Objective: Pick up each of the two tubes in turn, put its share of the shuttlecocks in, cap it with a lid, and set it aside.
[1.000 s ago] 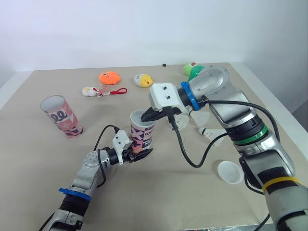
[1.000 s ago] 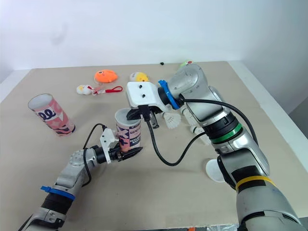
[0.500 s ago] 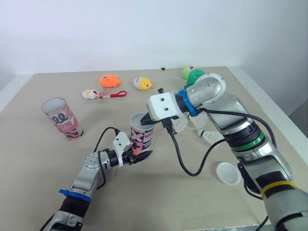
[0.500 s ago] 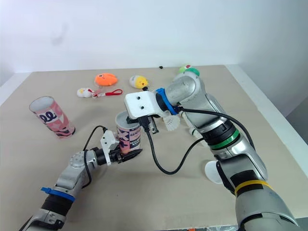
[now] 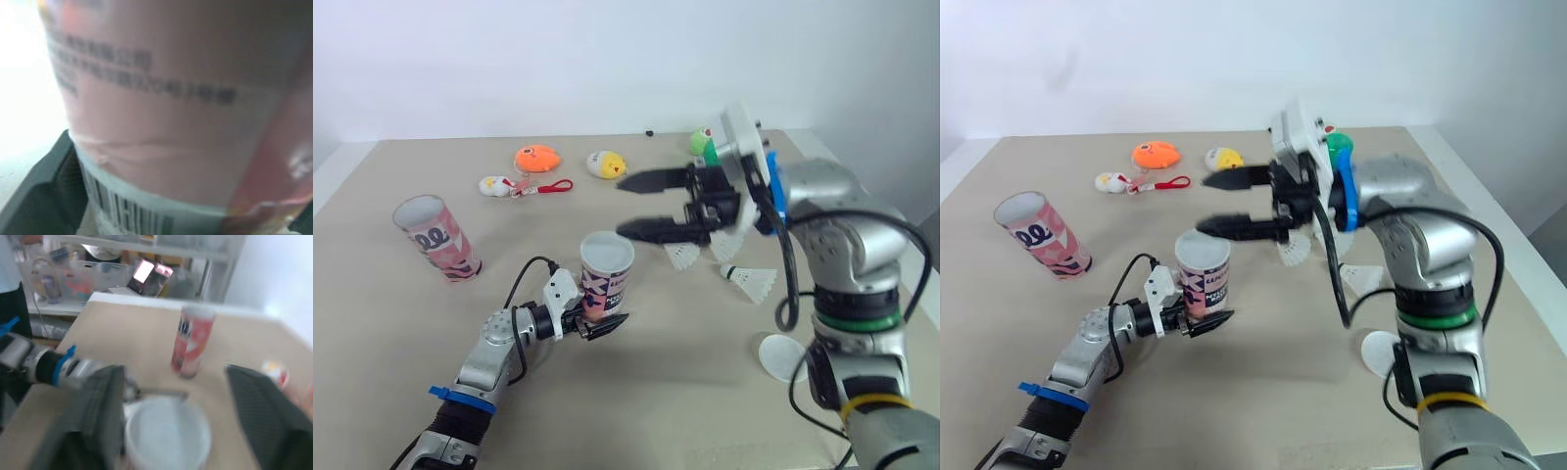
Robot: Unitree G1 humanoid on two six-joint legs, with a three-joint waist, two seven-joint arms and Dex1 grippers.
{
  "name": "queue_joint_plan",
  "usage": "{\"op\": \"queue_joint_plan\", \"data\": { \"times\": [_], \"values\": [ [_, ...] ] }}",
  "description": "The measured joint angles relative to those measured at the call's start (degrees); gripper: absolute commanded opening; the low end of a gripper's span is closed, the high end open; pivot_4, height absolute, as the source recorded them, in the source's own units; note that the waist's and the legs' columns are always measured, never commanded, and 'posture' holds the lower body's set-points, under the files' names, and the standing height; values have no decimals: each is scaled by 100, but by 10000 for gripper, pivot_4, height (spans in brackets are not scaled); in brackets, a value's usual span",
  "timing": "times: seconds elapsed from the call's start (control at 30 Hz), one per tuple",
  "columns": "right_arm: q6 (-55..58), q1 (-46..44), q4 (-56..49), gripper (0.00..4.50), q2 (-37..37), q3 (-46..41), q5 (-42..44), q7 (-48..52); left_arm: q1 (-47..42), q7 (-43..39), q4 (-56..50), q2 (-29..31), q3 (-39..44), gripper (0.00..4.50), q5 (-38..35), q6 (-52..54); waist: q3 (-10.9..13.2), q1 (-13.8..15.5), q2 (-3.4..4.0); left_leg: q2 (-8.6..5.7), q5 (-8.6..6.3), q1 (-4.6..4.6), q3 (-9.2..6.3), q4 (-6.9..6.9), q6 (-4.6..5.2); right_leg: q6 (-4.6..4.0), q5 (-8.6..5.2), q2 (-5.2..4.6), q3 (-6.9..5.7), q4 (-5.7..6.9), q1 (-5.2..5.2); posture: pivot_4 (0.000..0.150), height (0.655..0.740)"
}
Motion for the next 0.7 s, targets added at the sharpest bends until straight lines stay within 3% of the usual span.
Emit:
{"op": "queue_joint_plan", "data": {
  "times": [0.13,0.3,0.7],
  "values": [
    [-480,1149,-368,44183,-227,221,-306,-215,2,-166,-118,274,11,45000,-84,127,33,-45,34,3,-14,6,7,0,15,1,-5,13,13,1,-4,1500,7400],
    [-1632,2219,-389,44183,252,697,-926,-801,92,-587,-266,992,110,45000,-138,134,50,-118,8,39,-27,17,3,-8,20,-26,-11,62,19,3,-9,1500,7400],
    [-3218,2480,1038,44183,931,1380,-1849,-1252,544,-1151,-234,2198,893,45000,-539,54,105,-200,-22,94,-35,24,13,-8,14,-79,-10,101,13,19,-21,1500,7400]
  ]
}}
